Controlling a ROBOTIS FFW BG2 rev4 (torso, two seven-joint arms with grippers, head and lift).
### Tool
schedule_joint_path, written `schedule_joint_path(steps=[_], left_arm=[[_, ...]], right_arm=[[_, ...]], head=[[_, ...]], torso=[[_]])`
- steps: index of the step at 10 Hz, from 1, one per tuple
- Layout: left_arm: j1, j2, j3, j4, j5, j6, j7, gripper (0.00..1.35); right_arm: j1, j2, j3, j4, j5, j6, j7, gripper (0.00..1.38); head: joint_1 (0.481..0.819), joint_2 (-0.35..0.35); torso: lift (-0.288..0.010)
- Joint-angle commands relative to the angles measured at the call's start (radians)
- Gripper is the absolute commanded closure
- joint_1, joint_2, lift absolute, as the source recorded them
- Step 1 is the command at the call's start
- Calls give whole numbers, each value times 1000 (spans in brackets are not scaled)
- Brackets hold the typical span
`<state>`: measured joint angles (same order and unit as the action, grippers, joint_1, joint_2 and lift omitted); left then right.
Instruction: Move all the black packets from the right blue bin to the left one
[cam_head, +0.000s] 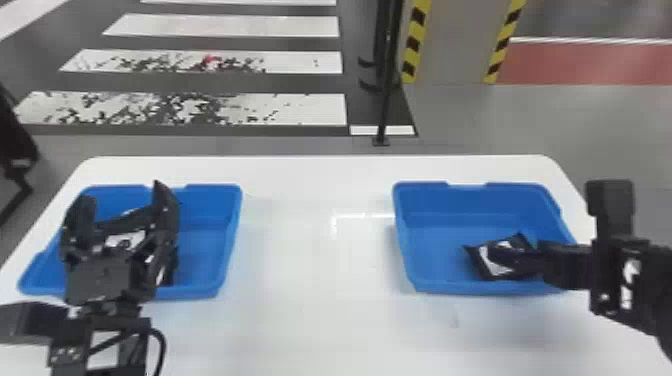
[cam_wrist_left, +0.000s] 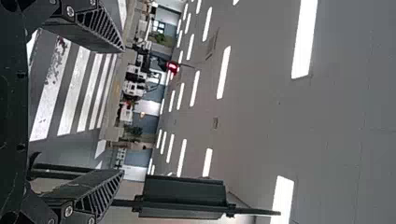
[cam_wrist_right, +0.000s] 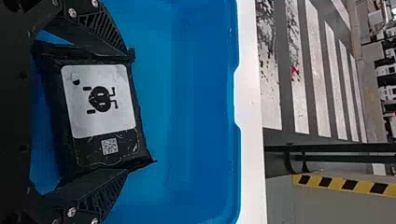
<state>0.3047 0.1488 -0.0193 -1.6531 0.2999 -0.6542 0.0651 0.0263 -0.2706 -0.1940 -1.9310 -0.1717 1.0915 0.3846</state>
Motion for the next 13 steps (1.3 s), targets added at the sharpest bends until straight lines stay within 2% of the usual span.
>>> schedule_joint_path(steps=[1,6,7,8,11,13], left_arm=[[2,0,5,0,-1,1,1,140],[7,0,15,0,-1,1,-1,140],[9,0,15,0,-1,1,1,140],[12,0,19,0,-3,9,-1,140],[17,-5,27,3,-7,11,1,140],[17,-5,27,3,-7,11,1,140]], right_arm=[[-29,-10,23,35,10,18,7,140],[-100,-25,56,160,30,77,50,171],[-105,-27,58,165,34,89,50,625],[-97,-24,54,170,2,72,42,1202],[-90,-19,48,180,-40,15,42,1200],[-85,-15,48,214,-88,-63,42,1202]], head=[[695,-17],[695,-2],[695,-3],[695,-4],[695,8],[695,17]], torso=[[-168],[-168],[-168],[-168],[-168],[-168]])
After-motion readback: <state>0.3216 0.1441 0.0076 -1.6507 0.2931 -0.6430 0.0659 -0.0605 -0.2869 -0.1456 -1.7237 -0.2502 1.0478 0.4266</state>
